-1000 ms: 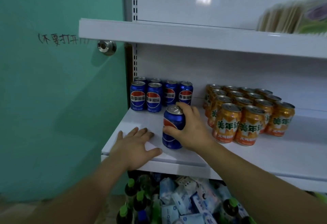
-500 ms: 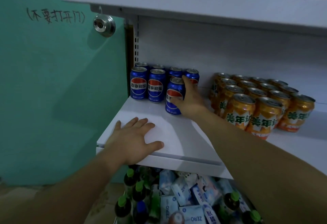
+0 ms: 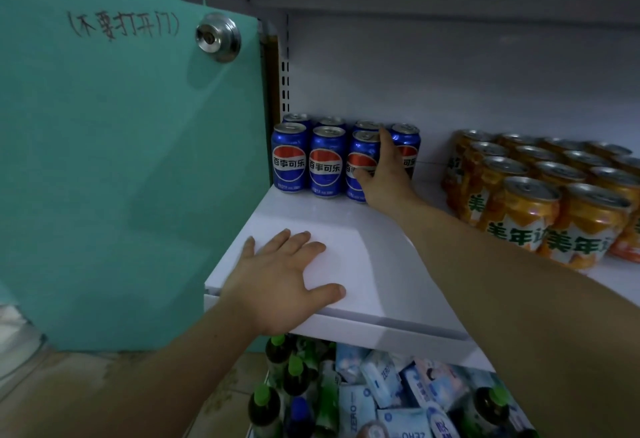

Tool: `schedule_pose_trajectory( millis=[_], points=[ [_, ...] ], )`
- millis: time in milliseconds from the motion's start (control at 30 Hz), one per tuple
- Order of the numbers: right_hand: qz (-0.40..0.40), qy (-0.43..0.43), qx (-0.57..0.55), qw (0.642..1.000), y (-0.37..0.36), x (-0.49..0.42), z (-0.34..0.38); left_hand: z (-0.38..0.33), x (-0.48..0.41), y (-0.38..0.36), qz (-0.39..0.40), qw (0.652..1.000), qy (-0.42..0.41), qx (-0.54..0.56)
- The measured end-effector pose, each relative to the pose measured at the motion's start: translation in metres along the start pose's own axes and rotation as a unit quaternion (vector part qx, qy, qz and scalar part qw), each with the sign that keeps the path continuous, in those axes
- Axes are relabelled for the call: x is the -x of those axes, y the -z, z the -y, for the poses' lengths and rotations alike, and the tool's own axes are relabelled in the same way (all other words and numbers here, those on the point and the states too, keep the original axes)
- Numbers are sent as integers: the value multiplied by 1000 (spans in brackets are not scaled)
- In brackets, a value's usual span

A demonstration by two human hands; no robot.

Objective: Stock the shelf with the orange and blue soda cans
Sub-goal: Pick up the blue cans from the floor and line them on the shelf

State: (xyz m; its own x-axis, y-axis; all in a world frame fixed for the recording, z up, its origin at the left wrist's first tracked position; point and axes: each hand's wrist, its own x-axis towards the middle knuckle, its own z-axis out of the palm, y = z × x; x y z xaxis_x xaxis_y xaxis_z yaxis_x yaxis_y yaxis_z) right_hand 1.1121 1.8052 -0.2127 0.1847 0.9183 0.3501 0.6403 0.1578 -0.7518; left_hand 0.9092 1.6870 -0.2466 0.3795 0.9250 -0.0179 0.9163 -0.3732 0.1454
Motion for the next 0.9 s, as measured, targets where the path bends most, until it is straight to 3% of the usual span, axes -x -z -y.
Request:
schedule_pose_trajectory(
  millis=[167,367,500,700,900],
  points=[
    [12,-29,5,999,8,5,14,-2,2,4,12,1000,-3,-5],
    [101,-13,188,977,71,84,40,-7,5,13,35,999,-8,-11],
    [104,-4,268,958,140,173,42,-25,14,18,55,998,0,6],
    [57,-113,299,946,236,290,8,-147,62,8,87,981,-170,35],
    [51,-285,301,908,301,417,-61,-286,129,-59,152,930,-332,47]
  ],
)
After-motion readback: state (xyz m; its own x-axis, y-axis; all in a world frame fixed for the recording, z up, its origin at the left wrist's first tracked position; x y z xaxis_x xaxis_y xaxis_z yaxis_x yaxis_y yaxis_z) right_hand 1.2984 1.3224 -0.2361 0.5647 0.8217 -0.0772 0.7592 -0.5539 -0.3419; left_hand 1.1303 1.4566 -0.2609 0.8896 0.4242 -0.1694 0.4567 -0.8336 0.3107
